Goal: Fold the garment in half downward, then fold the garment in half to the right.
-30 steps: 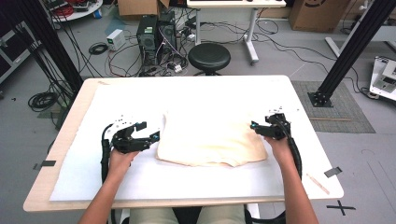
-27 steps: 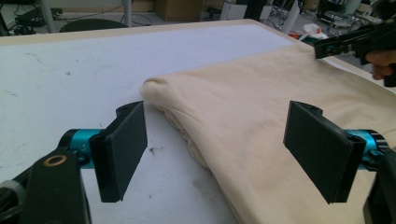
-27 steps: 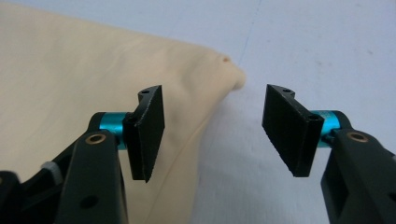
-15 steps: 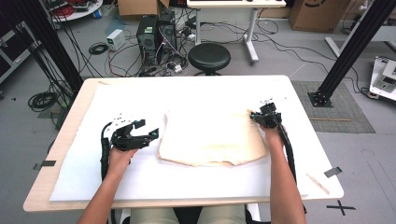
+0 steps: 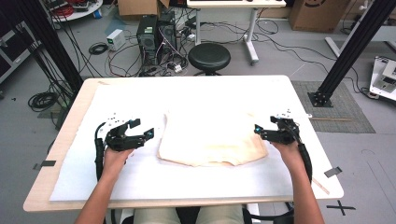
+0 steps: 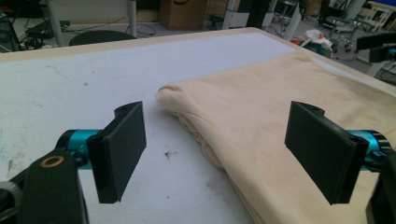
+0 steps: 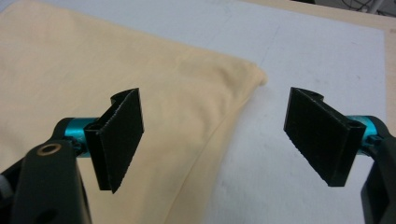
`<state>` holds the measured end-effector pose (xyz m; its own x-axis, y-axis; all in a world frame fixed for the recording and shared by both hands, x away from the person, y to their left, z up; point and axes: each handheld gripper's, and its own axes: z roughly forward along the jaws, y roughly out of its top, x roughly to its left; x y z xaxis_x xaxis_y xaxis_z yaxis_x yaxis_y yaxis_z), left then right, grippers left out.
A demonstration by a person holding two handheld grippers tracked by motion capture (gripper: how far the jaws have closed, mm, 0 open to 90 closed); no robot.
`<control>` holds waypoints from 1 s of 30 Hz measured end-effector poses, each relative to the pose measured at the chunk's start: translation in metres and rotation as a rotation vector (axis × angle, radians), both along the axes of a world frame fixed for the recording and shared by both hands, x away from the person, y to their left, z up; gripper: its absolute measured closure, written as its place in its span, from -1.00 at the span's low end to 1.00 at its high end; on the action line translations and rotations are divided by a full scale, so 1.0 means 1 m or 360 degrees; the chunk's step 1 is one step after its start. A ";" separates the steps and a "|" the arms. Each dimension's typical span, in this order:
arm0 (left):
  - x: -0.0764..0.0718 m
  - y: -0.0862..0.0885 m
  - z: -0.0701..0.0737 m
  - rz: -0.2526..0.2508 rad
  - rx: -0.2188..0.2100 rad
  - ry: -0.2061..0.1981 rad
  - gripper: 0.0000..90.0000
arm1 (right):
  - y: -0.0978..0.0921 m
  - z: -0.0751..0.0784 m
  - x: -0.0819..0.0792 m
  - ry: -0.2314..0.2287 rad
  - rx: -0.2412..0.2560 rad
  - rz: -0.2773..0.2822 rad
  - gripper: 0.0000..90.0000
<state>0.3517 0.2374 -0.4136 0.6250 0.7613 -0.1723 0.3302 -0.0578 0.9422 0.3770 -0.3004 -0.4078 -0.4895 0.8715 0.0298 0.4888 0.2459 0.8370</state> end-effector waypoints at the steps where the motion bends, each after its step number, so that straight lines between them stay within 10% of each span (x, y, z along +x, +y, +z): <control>1: 0.000 0.000 0.000 0.0005 -0.0003 -0.0002 -0.54 | 0.000 -0.001 -0.007 -0.0024 -0.0009 0.0019 -0.55; 12: 0.000 0.002 0.004 0.0009 -0.0056 -0.0018 -0.54 | 0.000 0.004 -0.038 -0.0135 0.0008 0.0030 -0.55; 30: 0.001 -0.008 0.001 0.0001 -0.0017 0.0051 -0.54 | -0.001 0.004 -0.041 -0.0133 0.0010 -0.0008 -0.55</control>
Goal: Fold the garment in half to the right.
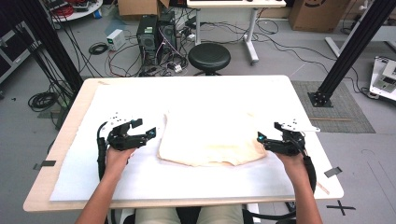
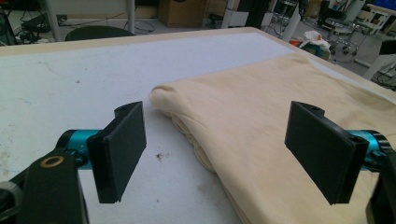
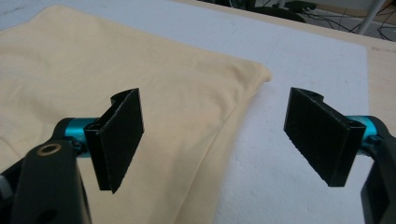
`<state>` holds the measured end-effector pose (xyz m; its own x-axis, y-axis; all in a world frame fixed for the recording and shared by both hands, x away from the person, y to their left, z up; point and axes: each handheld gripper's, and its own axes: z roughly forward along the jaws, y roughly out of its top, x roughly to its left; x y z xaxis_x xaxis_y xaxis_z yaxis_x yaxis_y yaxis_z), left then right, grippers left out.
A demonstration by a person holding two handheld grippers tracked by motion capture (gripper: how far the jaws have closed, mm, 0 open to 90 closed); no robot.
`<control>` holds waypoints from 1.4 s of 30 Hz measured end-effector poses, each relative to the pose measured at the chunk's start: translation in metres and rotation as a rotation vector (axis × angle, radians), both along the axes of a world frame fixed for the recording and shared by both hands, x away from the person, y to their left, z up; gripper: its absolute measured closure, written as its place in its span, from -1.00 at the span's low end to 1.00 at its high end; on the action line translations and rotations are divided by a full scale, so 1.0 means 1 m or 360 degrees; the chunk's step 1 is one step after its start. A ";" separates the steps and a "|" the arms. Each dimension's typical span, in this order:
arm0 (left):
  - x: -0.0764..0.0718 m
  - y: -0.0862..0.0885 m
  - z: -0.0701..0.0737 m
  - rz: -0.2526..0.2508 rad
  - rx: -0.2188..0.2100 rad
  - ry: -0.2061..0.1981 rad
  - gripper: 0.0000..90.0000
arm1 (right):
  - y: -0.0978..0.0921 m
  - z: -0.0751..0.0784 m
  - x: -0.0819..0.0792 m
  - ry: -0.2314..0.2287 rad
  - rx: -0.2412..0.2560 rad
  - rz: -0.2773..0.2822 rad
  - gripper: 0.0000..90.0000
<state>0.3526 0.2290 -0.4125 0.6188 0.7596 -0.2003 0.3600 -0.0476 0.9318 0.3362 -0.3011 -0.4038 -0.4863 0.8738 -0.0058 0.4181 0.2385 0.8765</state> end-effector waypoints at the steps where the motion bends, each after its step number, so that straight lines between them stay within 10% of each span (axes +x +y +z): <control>1: 0.000 0.000 0.000 0.0000 0.0003 0.0001 -0.54 | 0.000 0.000 -0.001 -0.0003 0.0003 -0.0005 -0.55; 19: -0.012 -0.023 -0.011 -0.0041 0.0101 0.0141 -0.53 | 0.006 -0.002 0.002 -0.0018 0.0021 0.0040 -0.55; 28: -0.011 -0.031 -0.022 0.0103 0.0205 0.0342 -0.43 | 0.008 -0.003 0.000 -0.0004 0.0011 0.0046 -0.55; 42: -0.014 -0.048 -0.034 0.0083 0.0331 0.0491 -0.25 | 0.013 -0.004 0.002 0.0013 0.0010 0.0063 -0.55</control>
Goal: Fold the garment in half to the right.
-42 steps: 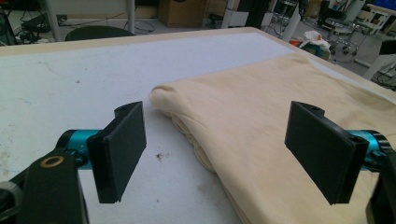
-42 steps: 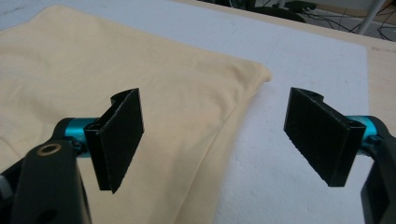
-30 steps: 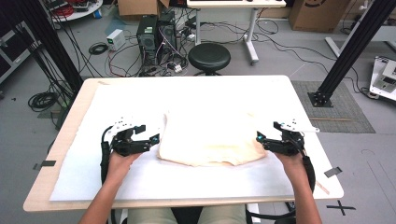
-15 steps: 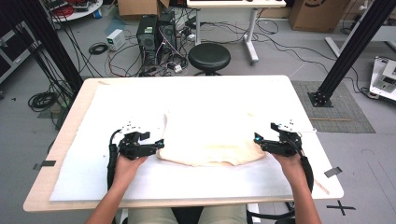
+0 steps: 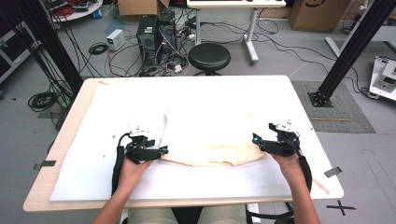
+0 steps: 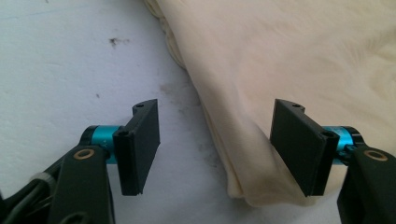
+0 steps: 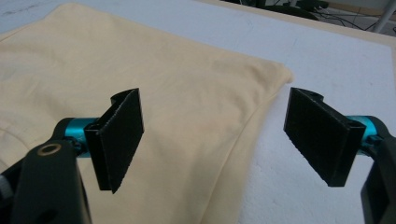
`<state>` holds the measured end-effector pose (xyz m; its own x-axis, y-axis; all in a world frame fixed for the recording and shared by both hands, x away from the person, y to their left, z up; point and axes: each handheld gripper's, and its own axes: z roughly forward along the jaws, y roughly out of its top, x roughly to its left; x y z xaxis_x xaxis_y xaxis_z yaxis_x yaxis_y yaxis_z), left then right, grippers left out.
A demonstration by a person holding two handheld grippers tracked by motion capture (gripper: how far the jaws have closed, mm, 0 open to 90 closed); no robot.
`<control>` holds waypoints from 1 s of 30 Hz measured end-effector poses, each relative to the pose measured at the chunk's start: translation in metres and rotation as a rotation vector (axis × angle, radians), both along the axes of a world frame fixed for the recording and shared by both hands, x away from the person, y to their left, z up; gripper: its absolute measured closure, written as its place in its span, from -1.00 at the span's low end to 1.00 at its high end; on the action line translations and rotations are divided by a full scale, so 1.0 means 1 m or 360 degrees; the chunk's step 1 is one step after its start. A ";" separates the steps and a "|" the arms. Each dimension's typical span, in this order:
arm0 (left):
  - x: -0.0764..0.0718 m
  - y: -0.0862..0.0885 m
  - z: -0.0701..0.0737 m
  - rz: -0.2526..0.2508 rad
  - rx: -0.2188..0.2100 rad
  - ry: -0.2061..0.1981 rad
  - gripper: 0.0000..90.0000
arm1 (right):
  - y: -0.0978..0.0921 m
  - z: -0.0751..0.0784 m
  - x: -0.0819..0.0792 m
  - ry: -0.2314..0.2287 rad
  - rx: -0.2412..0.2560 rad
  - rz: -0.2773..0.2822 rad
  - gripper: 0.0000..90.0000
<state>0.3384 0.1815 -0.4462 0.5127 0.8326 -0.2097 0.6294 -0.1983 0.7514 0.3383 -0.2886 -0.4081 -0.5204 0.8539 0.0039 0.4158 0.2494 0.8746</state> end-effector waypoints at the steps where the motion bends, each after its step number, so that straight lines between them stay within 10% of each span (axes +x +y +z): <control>1: -0.001 -0.003 -0.001 0.0000 0.0018 0.0004 -0.21 | 0.000 0.000 0.000 -0.0003 -0.0007 0.0003 -0.55; 13: -0.011 -0.012 -0.002 -0.0004 0.0142 -0.0081 0.09 | 0.007 0.000 0.002 0.0021 -0.0002 0.0034 -0.55; 22: -0.017 -0.016 -0.003 -0.0048 0.0092 -0.0076 0.75 | 0.040 0.012 0.014 0.0045 0.0018 0.0148 -0.55; 30: -0.018 -0.012 -0.005 -0.0004 0.0000 -0.0026 0.82 | 0.099 0.025 0.050 0.0075 -0.0062 0.0343 -0.55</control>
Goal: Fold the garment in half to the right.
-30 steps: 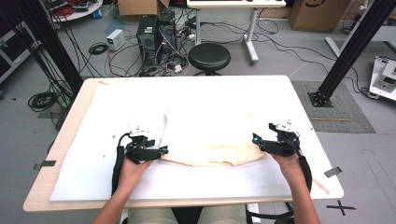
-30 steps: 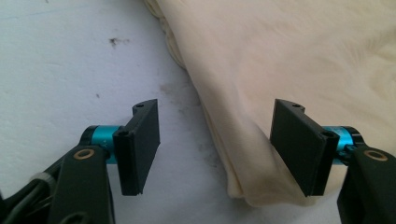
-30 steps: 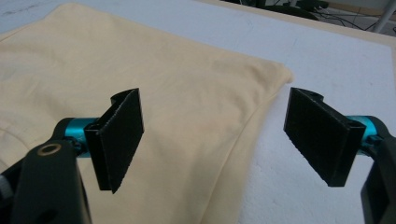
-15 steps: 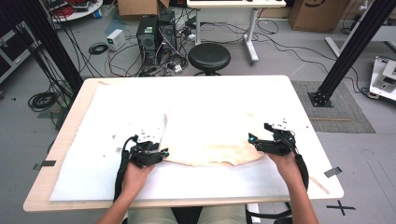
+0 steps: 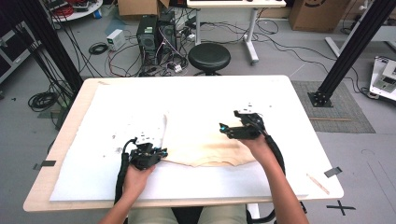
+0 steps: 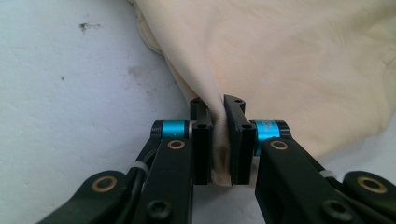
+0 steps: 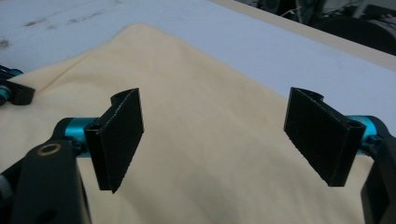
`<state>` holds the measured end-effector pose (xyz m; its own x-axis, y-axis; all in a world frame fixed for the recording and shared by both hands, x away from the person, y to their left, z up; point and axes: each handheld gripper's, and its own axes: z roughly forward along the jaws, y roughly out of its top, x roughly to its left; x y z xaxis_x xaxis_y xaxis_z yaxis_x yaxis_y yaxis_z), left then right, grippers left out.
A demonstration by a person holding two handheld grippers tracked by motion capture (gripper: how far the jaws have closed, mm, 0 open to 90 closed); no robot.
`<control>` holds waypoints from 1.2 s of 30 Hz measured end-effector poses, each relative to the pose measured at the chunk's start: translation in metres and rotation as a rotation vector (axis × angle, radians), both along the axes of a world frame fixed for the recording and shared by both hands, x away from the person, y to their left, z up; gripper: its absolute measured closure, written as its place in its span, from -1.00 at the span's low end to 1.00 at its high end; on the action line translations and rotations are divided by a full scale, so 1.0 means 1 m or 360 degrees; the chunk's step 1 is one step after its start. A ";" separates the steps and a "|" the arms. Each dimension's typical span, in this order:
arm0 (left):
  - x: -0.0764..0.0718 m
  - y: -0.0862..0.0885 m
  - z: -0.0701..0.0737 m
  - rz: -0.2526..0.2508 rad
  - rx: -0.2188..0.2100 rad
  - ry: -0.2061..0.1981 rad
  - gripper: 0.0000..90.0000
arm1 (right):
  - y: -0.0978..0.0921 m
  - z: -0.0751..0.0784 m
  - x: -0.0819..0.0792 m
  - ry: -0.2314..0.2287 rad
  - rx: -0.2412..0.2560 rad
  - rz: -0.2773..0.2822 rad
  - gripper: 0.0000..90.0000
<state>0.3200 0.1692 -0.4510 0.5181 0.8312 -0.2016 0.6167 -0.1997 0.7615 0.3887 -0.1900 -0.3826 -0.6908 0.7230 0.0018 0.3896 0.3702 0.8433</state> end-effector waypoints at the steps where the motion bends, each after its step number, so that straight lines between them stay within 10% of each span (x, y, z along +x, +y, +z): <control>1: 0.000 0.001 0.000 -0.0007 0.0001 0.0003 0.82 | 0.009 0.002 0.007 0.0021 -0.0012 0.0044 -0.55; 18: -0.003 0.007 -0.002 -0.0004 -0.0089 0.0038 0.82 | 0.155 -0.007 0.101 0.0215 -0.0223 0.0314 -0.46; 25: -0.003 0.007 -0.002 -0.0010 -0.0092 0.0042 0.82 | 0.188 -0.025 0.115 0.0303 -0.0307 0.0325 -0.41; 36: -0.003 0.008 -0.002 -0.0016 -0.0087 0.0044 0.82 | 0.211 -0.050 0.122 0.0376 -0.0431 0.0369 0.26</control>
<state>0.3175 0.1768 -0.4532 0.5198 0.8135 -0.2608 0.6360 -0.1646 0.7540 0.5105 0.0206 -0.4328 -0.8387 0.5444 0.0109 0.4406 0.6667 0.6011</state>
